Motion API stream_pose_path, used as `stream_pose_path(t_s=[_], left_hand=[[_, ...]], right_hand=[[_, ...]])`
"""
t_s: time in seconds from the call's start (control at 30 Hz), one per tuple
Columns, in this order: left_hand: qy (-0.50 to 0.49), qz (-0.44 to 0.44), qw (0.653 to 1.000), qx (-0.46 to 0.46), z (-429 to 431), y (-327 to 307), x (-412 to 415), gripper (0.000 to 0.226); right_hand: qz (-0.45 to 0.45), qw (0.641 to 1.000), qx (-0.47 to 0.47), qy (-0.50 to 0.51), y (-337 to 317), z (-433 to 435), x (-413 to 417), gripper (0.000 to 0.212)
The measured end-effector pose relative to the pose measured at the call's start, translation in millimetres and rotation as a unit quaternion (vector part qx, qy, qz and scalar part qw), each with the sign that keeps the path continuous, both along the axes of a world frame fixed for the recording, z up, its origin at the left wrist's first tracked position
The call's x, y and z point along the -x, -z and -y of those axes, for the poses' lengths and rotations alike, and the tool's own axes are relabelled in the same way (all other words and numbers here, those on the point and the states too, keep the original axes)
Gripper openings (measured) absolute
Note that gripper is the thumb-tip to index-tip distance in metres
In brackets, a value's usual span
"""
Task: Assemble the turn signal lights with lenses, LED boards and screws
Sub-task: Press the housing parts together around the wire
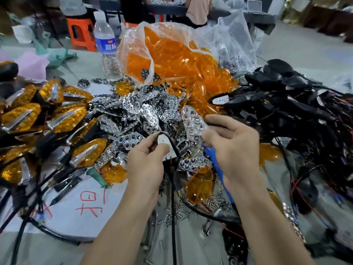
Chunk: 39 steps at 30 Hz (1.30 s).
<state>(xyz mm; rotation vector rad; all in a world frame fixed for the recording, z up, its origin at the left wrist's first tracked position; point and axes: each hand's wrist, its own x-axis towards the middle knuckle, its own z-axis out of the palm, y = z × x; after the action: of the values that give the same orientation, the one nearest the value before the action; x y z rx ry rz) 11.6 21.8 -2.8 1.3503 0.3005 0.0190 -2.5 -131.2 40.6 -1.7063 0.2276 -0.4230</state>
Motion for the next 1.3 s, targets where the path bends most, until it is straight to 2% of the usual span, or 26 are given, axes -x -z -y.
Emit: stream_pose_path(t_s=[0.17,0.33,0.43,0.5,0.53,0.63,0.73,0.87,0.97,1.03,1.13,1.3], left_hand=[[0.004,0.004,0.998,0.067,5,-2,-4,0.031],[0.045,-0.008,0.992,0.121,-1,-6,-9,0.033],[0.060,-0.010,0.994,0.092,1,-6,-9,0.039],[0.046,-0.014,0.996,0.069,2,-7,-9,0.045],[0.039,-0.011,0.998,0.055,1,-9,-8,0.043],[0.041,-0.006,0.999,0.023,-1,-14,-7,0.016],[0.036,-0.006,0.999,0.012,-4,-15,-6,0.017],[0.019,-0.007,1.000,-0.011,-6,-12,-10,0.017],[0.004,0.000,1.000,-0.017,-5,-9,-12,0.018],[-0.002,0.006,1.000,-0.025,-4,-8,-12,0.017],[-0.008,0.001,1.000,-0.013,-6,-8,-11,0.014],[-0.009,-0.011,0.999,0.036,-3,-9,-8,0.018]], right_hand=[[-0.097,0.993,0.008,-0.070,20,-14,8,0.032],[-0.080,0.989,0.046,-0.112,19,-6,6,0.027],[-0.064,0.989,-0.044,-0.124,18,-5,10,0.021],[-0.077,0.986,-0.056,-0.135,20,-9,13,0.024],[-0.081,0.986,-0.054,-0.137,21,-11,14,0.028],[-0.066,0.989,-0.059,-0.118,25,-18,16,0.028],[-0.046,0.991,-0.055,-0.111,26,-22,18,0.030],[-0.091,0.966,-0.191,-0.146,24,-25,18,0.036],[-0.097,0.962,-0.208,-0.147,26,-24,16,0.028],[-0.094,0.970,-0.179,-0.135,29,-24,16,0.023],[-0.083,0.990,-0.063,-0.099,33,-27,18,0.019],[-0.057,0.994,0.078,-0.053,27,-26,20,0.014]])
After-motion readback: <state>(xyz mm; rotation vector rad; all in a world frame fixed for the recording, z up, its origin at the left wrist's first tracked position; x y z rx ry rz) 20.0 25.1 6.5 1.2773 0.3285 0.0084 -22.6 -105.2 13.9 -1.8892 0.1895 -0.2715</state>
